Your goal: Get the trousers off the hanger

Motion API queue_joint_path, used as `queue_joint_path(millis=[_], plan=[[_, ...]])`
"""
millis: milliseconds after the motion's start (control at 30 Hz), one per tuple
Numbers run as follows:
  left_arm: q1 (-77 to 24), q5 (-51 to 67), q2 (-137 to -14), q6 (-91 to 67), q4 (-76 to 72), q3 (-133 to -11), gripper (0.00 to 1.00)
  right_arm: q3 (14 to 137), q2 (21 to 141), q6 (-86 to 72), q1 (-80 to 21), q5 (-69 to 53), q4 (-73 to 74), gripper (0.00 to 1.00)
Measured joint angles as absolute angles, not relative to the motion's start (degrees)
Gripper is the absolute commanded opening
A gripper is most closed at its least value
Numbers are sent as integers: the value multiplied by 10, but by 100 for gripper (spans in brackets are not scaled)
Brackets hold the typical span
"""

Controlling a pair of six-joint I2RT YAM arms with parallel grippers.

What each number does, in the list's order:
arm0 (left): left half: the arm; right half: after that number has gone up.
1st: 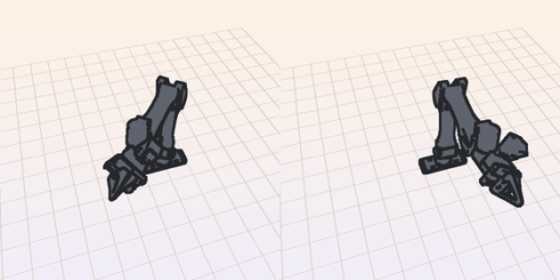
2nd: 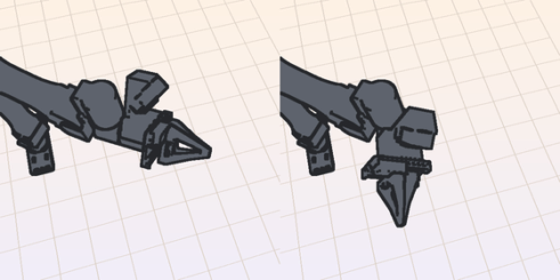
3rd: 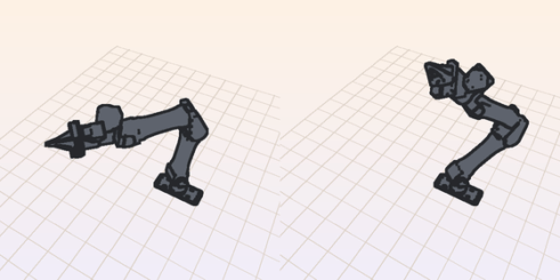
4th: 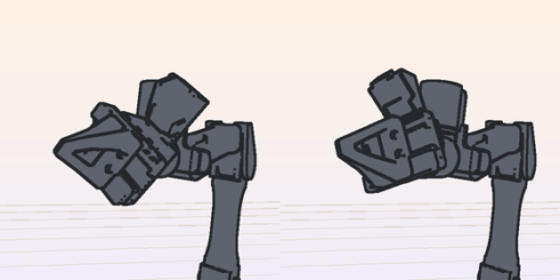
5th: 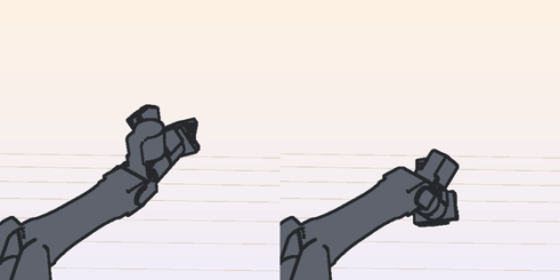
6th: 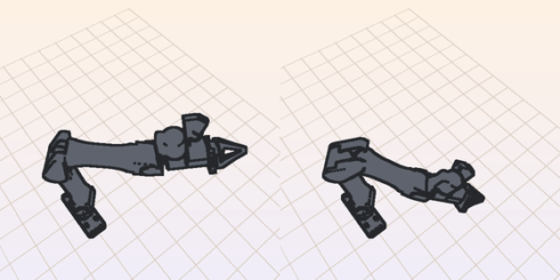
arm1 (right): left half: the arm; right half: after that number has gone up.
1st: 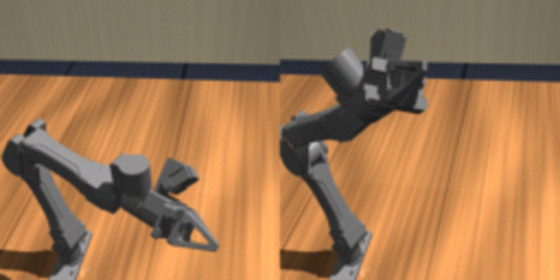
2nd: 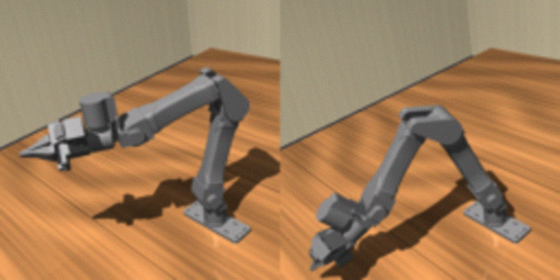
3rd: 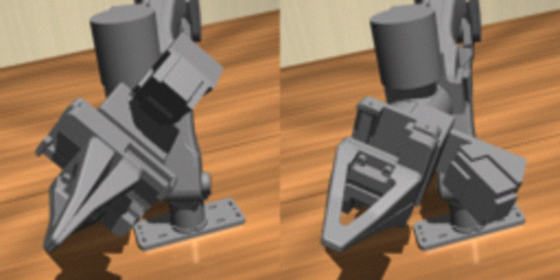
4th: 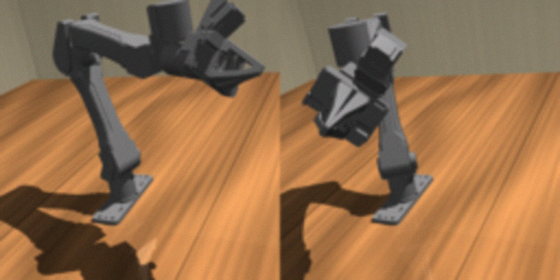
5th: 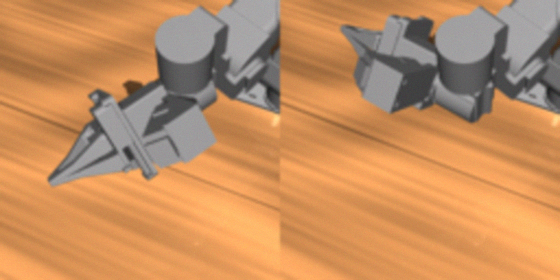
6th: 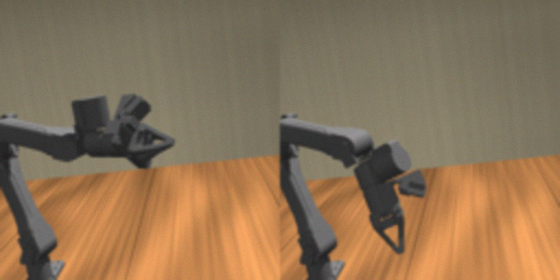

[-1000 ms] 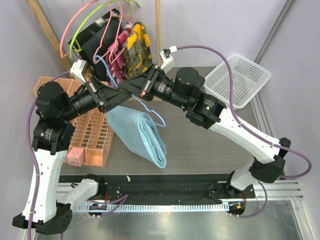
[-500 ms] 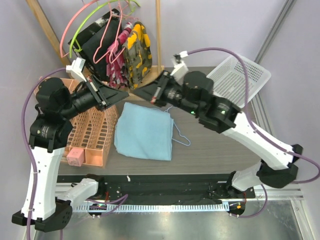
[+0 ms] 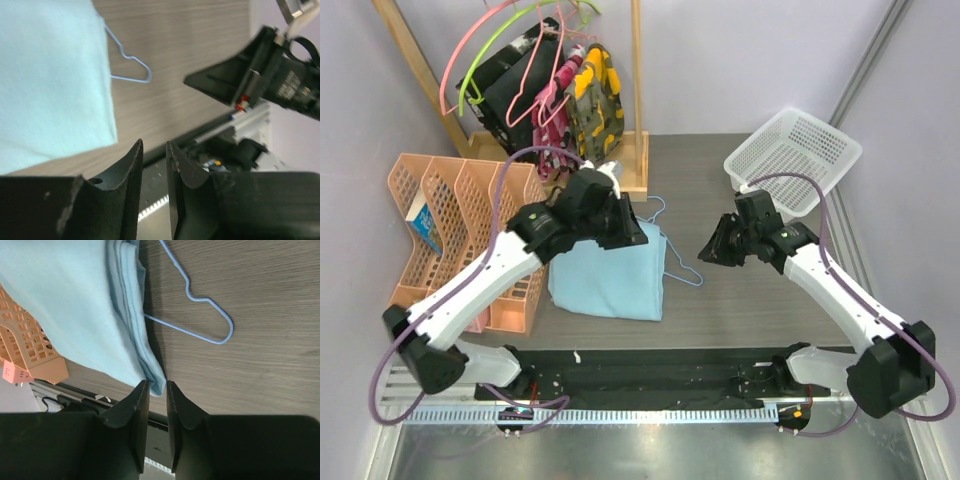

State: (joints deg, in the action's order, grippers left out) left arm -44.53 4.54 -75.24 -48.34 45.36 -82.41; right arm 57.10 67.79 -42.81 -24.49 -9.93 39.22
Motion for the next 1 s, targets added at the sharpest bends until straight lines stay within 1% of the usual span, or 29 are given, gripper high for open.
queue_joint_path(millis=[33, 67, 133, 167, 267, 333, 433, 533, 633, 800, 1000], plan=[[-446, 32, -773, -479, 450, -825, 27, 552, 685, -419, -229, -123, 373, 31], [-445, 20, -791, -476, 447, -827, 27, 538, 694, -413, -213, -145, 354, 39], [-444, 0, -825, -469, 446, -835, 27, 523, 729, -402, -189, -189, 307, 45], [-443, -5, -837, -465, 445, -840, 27, 522, 752, -397, -181, -205, 282, 51], [-430, -6, -872, -455, 437, -848, 27, 539, 855, -374, -171, -247, 215, 56], [-413, -2, -891, -446, 435, -849, 27, 564, 932, -358, -165, -277, 185, 57], [-388, 5, -910, -437, 435, -850, 26, 609, 1014, -345, -158, -309, 160, 57], [-370, 14, -923, -429, 435, -851, 26, 678, 1093, -333, -144, -344, 135, 55], [-363, 23, -924, -428, 435, -853, 26, 728, 1137, -324, -133, -369, 121, 51], [-361, 36, -924, -428, 432, -859, 26, 813, 1211, -311, -123, -425, 106, 51], [-351, 44, -924, -428, 434, -870, 26, 824, 1260, -302, -131, -476, 101, 49]])
